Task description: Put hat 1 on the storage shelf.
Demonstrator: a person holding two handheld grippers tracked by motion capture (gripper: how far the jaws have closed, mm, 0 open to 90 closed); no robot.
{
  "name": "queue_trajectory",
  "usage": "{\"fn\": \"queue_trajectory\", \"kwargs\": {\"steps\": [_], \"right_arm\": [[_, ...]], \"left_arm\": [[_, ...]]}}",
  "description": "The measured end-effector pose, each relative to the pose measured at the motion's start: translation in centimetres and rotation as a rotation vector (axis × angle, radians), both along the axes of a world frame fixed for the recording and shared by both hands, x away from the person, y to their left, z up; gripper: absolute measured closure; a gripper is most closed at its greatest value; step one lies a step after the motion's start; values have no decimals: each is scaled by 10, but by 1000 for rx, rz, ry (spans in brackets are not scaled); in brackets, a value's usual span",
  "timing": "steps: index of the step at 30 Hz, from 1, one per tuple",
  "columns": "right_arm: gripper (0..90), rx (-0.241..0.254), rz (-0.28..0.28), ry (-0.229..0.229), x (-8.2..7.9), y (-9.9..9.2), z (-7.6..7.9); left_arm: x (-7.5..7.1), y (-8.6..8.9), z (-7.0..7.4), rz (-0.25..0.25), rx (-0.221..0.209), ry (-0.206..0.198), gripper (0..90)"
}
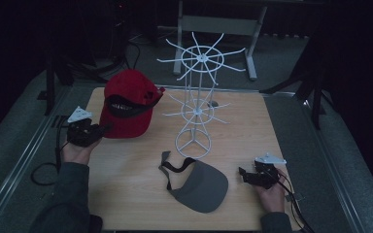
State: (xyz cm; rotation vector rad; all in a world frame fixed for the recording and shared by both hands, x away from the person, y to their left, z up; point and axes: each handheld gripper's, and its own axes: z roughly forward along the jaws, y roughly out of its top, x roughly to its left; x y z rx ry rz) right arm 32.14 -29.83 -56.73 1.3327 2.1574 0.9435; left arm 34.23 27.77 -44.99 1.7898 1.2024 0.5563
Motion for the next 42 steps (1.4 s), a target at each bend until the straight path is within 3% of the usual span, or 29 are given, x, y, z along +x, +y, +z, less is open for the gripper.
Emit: {"fn": "queue_trajectory", "kwargs": {"steps": [42], "right_arm": [[234,0,0,0,0,0,0]], "left_arm": [[-4,-7,40,33,-49,-119,861]]}}
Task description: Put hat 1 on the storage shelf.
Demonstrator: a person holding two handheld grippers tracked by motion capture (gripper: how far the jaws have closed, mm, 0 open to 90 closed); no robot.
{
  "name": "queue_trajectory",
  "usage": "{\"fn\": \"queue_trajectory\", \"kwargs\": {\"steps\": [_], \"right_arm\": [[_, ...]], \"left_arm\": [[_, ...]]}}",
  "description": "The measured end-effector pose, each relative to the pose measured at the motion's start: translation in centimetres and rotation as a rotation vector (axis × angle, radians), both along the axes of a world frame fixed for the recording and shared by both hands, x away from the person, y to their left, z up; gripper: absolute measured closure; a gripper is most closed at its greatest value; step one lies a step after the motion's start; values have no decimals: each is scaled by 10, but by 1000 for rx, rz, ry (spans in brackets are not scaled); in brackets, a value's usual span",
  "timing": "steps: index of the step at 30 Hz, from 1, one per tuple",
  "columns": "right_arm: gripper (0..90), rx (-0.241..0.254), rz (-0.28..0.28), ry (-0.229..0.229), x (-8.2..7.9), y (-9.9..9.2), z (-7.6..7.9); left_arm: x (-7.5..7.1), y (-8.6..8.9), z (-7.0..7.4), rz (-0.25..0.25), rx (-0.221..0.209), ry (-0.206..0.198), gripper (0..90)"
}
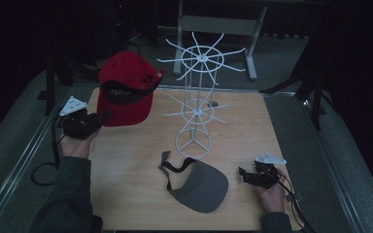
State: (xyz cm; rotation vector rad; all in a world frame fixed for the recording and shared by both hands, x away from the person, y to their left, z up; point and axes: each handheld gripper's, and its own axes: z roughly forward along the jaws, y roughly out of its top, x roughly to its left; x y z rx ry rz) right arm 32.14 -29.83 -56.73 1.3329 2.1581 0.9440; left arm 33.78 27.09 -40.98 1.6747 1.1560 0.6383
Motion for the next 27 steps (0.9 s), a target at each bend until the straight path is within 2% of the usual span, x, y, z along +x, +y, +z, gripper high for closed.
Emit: {"fn": "queue_trajectory", "kwargs": {"steps": [5,12,27], "right_arm": [[234,0,1,1,0,0,0],[234,0,1,-1,0,0,0],[233,0,1,-1,0,0,0]], "left_arm": [[0,-1,4,4,-2,-10,861],[-1,-3,11,15,-27,-41,861],[0,-2,24,25,-39,-70,861]]}}
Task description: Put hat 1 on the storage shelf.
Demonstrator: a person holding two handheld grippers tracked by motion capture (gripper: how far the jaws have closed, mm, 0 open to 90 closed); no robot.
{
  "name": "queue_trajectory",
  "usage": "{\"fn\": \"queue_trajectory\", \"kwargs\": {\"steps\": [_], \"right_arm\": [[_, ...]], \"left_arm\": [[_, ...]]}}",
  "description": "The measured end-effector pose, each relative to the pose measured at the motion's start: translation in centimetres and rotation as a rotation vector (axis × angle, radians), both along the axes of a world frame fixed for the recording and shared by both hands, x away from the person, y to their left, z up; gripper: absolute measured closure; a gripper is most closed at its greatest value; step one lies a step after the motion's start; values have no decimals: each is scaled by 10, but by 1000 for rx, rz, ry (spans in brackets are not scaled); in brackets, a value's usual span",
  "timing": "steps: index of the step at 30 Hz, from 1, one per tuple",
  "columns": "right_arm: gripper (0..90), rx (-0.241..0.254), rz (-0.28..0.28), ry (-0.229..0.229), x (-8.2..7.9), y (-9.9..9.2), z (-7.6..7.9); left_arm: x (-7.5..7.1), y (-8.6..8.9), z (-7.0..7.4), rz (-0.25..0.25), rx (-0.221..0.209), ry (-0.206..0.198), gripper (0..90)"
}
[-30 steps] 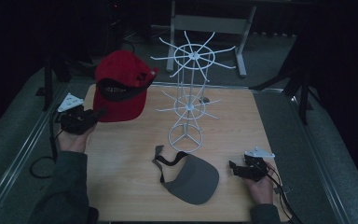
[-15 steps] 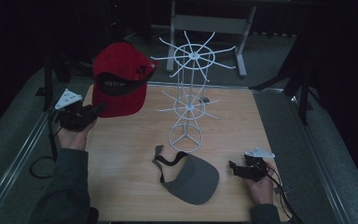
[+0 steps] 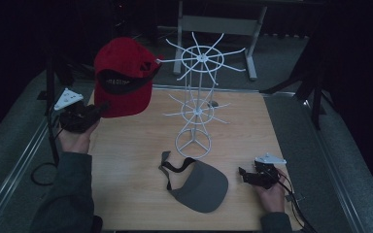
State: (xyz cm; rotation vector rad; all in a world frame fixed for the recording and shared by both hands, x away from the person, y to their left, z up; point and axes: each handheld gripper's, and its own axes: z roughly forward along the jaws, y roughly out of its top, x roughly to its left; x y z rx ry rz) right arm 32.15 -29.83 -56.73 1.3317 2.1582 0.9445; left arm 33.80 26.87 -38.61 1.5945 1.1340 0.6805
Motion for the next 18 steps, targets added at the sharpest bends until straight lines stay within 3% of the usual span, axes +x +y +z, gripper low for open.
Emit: {"fn": "queue_trajectory", "kwargs": {"steps": [18], "right_arm": [[232,0,1,0,0,0,0]], "left_arm": [[7,-5,21,-3,2,-38,861]]}}
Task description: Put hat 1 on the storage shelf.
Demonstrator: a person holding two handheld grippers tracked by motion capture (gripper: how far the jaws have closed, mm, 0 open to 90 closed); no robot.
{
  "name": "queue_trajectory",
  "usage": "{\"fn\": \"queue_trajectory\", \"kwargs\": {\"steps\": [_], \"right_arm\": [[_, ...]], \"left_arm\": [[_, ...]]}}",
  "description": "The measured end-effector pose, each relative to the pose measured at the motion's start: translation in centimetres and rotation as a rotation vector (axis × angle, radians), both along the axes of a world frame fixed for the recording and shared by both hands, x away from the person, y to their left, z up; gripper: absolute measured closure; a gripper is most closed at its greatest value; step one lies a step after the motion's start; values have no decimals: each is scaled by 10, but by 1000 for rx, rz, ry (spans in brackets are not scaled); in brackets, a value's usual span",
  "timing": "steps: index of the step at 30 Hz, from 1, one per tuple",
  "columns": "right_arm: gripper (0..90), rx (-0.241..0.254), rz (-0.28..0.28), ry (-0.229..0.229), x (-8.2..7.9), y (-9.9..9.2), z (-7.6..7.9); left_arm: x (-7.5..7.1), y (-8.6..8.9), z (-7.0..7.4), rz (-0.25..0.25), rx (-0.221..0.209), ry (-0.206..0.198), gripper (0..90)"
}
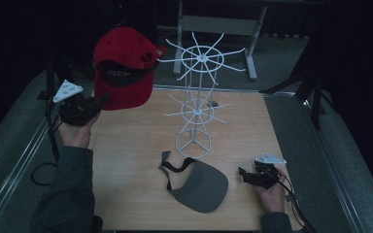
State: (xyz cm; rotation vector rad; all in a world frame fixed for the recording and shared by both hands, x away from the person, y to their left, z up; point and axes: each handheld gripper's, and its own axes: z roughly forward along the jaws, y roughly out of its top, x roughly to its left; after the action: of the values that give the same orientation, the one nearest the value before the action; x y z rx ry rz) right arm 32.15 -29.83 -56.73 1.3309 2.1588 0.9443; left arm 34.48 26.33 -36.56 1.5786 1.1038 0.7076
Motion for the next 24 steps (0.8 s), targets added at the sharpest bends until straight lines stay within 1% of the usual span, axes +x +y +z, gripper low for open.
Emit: {"fn": "queue_trajectory", "kwargs": {"steps": [7,12,15,24], "right_arm": [[232,0,0,0,0,0,0],[232,0,0,0,0,0,0],[232,0,0,0,0,0,0],[232,0,0,0,0,0,0]], "left_arm": [[7,-3,5,5,1,-4,861],[8,-6,9,2,2,-12,861],[9,-10,15,-5,1,-28,861],[12,-18,26,-7,-13,-61,861]]}}
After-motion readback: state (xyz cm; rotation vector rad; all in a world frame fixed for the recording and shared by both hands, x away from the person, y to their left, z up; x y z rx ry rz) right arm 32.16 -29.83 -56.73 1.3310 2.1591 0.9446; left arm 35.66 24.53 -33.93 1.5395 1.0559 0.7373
